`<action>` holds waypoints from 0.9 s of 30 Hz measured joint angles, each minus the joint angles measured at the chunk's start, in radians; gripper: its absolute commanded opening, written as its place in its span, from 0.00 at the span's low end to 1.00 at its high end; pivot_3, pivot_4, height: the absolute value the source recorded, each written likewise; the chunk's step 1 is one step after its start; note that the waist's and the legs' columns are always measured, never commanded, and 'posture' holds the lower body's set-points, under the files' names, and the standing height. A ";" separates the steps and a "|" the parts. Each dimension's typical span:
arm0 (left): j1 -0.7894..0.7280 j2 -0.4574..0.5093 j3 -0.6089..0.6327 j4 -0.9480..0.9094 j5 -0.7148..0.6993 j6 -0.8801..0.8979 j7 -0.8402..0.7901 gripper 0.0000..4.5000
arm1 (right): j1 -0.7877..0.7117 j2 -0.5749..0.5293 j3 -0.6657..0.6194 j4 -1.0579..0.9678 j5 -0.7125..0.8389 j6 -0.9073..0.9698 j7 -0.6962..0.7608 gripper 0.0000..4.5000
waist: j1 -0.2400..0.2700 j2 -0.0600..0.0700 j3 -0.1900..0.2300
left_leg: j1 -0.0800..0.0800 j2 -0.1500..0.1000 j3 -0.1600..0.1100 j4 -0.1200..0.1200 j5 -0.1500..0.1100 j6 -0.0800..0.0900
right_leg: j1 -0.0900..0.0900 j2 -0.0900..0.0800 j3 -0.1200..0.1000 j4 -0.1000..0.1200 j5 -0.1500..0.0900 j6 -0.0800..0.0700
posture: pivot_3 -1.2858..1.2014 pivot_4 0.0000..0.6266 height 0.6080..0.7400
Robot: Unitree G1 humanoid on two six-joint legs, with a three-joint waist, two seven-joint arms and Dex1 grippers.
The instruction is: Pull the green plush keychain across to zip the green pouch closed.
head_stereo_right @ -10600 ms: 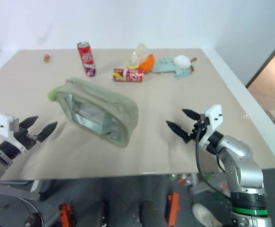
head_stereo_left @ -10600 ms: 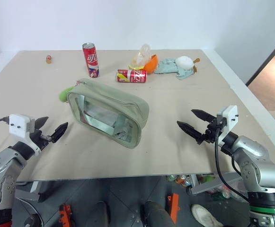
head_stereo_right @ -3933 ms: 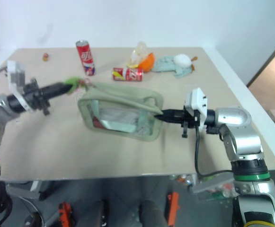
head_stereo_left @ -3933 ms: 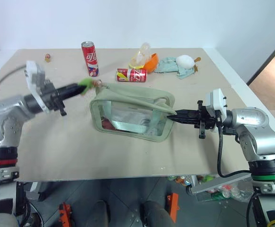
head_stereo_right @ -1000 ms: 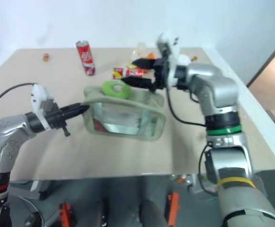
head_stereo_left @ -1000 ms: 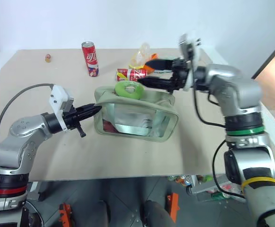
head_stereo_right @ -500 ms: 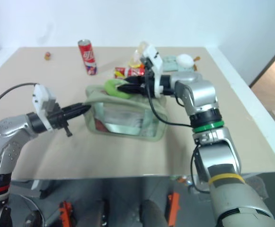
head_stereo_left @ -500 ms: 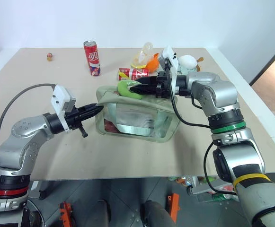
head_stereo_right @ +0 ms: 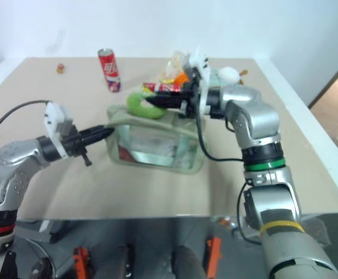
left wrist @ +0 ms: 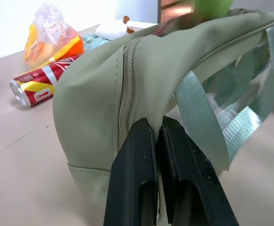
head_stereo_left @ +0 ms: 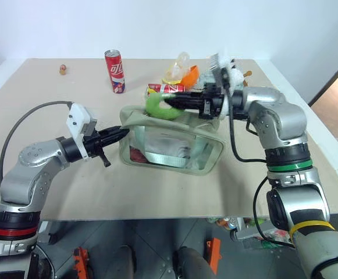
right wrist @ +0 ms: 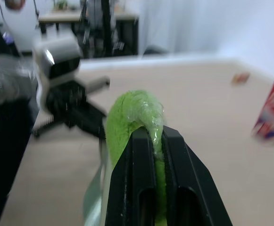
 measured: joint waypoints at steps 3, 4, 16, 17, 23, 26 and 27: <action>-0.003 -0.012 0.000 -0.001 -0.001 0.007 0.020 0.00 | 0.010 -0.051 -0.049 -0.030 0.007 -0.052 -0.008 0.01 | 0.004 0.000 0.000 | 0.000 0.000 0.000 0.000 0.000 0.000 | 0.000 0.000 -0.001 0.000 0.000 0.000 | 0.52 0.24 1.00; -0.003 -0.013 0.000 -0.001 -0.002 0.012 0.022 0.00 | 0.013 -0.062 -0.060 -0.032 0.007 -0.058 -0.010 0.01 | 0.005 0.000 0.000 | 0.000 0.000 0.000 0.000 0.000 0.000 | 0.000 -0.001 -0.001 0.000 0.000 0.000 | 0.52 0.24 1.00; -0.009 -0.037 0.001 -0.041 -0.014 0.069 0.110 0.00 | 0.185 -0.286 -0.169 -0.019 -0.065 -0.199 -0.101 0.01 | 0.011 0.000 0.000 | 0.000 -0.002 0.000 0.000 0.000 0.000 | 0.001 -0.002 -0.001 0.000 0.000 0.000 | 0.52 0.24 1.00; -0.006 -0.040 0.001 -0.052 -0.021 0.072 0.120 0.00 | 0.196 -0.311 -0.179 0.010 -0.085 -0.217 -0.121 0.01 | 0.011 0.000 0.000 | 0.000 -0.003 0.000 0.000 0.000 0.000 | 0.001 -0.003 -0.001 0.000 0.000 0.001 | 0.52 0.24 1.00; 0.011 -0.090 0.000 -0.145 -0.051 0.086 0.181 0.00 | 0.300 -0.393 -0.183 0.066 -0.228 -0.277 -0.265 0.01 | 0.005 0.000 0.000 | 0.000 -0.005 0.002 -0.001 0.000 0.000 | 0.000 -0.005 0.002 -0.001 -0.001 0.002 | 0.52 0.24 1.00; 0.040 -0.098 -0.001 -0.157 -0.054 0.090 0.211 0.00 | 0.398 -0.387 -0.163 0.019 -0.273 -0.277 -0.315 0.01 | -0.001 0.000 0.000 | 0.001 -0.004 0.001 -0.002 0.000 0.000 | 0.000 -0.004 0.002 -0.001 -0.001 0.002 | 0.52 0.24 1.00; 0.046 -0.105 -0.002 -0.157 -0.053 0.091 0.220 0.00 | 0.429 -0.369 -0.146 -0.003 -0.298 -0.275 -0.344 0.01 | -0.003 0.000 0.000 | 0.001 -0.003 0.001 -0.002 0.000 0.000 | 0.000 -0.003 0.002 -0.001 -0.001 0.001 | 0.52 0.24 1.00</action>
